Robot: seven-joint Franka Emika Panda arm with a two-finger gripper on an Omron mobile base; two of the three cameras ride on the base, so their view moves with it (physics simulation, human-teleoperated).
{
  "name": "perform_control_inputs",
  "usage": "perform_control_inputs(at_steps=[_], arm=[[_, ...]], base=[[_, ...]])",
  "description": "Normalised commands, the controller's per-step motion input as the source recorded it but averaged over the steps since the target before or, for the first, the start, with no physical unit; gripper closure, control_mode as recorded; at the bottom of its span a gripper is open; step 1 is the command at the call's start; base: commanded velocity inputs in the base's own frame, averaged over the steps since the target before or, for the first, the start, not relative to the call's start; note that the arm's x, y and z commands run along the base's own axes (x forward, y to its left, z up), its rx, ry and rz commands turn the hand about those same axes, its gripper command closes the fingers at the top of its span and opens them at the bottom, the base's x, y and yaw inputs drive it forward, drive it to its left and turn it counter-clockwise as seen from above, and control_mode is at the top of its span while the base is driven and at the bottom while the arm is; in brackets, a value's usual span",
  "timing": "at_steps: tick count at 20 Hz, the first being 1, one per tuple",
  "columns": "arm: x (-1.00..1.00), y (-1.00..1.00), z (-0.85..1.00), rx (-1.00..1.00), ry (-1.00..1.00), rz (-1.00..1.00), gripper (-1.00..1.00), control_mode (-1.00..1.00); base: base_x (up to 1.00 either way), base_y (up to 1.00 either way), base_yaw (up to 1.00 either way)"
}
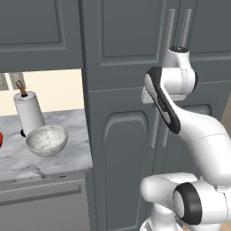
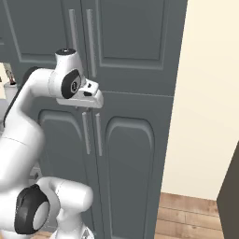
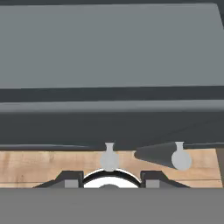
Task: Open the cabinet. Pick the bowls from the counter and place them in the cabinet. Then close the cabinet.
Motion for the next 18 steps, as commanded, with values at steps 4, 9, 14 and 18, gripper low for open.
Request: perform_control_inputs(at_steps=[4,9,14,18], arm=[[-0.42,0.0,0.0,0.0,-0.07,0.0,-1.0,-1.0],[-0.78,0.0,0.24,-0.05,-0.32,0.0,-1.0,-1.0],[-0.4,-0.07,0.46,0.0,-0.22,0.0,-1.0,-1.0],[-0.13,-0.15,0.54,0.0,-0.15,0.0,-1.0,-1.0]], base=[[0.0,0.0,0.0],[0.0,0.0,0.0],[0.0,0.0,0.0],[0.0,0.0,0.0]])
